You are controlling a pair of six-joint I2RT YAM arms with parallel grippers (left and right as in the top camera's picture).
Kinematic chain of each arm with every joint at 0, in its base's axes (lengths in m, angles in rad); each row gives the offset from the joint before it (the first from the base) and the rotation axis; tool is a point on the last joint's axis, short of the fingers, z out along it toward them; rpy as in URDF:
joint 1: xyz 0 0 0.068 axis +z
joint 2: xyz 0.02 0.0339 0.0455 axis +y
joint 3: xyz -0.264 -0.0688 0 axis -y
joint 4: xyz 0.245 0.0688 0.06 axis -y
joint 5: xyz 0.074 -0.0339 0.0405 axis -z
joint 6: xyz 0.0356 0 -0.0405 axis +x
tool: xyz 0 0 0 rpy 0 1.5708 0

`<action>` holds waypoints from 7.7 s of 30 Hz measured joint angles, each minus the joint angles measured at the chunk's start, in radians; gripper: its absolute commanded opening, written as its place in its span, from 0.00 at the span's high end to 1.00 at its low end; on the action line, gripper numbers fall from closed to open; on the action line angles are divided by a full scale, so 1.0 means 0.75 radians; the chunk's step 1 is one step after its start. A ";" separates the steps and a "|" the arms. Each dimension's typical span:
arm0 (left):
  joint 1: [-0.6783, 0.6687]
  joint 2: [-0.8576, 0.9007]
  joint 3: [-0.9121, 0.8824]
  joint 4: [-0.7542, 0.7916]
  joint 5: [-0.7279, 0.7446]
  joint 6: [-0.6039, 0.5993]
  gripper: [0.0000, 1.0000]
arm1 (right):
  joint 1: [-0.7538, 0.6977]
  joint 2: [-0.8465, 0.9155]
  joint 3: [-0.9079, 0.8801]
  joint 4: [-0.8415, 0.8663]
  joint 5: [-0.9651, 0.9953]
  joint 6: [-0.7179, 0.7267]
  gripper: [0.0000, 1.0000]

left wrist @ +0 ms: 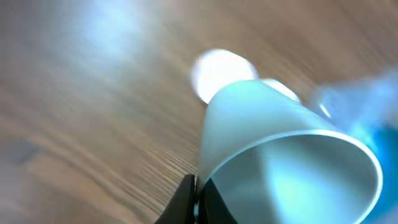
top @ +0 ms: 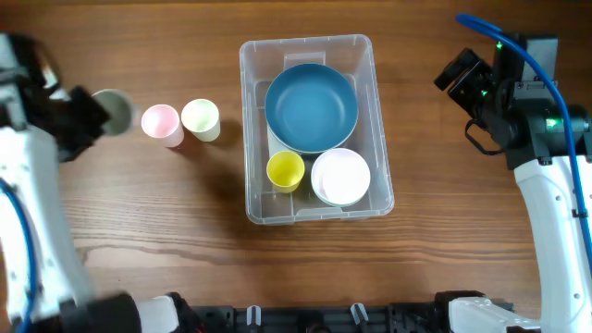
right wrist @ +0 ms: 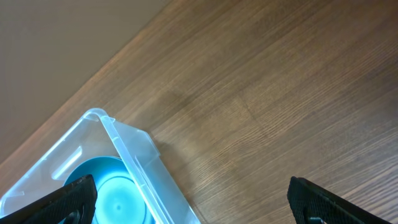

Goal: Pack container

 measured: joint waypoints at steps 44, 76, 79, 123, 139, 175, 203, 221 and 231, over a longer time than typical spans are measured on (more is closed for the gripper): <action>-0.138 0.212 -0.052 0.202 -0.269 -0.119 0.37 | 0.000 0.001 0.000 0.000 0.000 0.000 0.00; -0.508 -0.033 -0.043 -0.005 -0.028 0.114 0.96 | 0.000 0.002 0.000 0.000 0.000 0.000 0.00; -0.725 -0.004 -0.056 0.001 -0.040 0.116 0.96 | 0.000 0.002 0.000 -0.001 0.000 0.000 0.00; -0.385 0.591 -0.222 0.425 -0.052 -0.031 0.96 | 0.000 0.002 0.000 0.000 0.000 0.000 0.00; -0.712 -0.156 -0.085 0.152 -0.041 -0.031 0.96 | 0.000 0.002 0.000 -0.001 0.000 0.000 0.00; -0.957 -0.499 -0.264 0.396 -0.447 -0.099 0.00 | 0.000 0.002 0.000 -0.001 0.000 0.000 0.00; -0.364 -1.602 -1.739 1.253 -0.315 -0.059 0.00 | 0.000 0.002 0.000 -0.001 0.000 0.000 0.00; -0.364 -1.967 -2.061 1.263 -0.309 -0.059 0.00 | 0.000 0.002 0.000 -0.001 0.000 0.000 0.00; -0.364 -1.967 -2.061 1.262 -0.309 -0.059 0.00 | 0.000 0.002 0.000 -0.001 0.000 0.000 0.00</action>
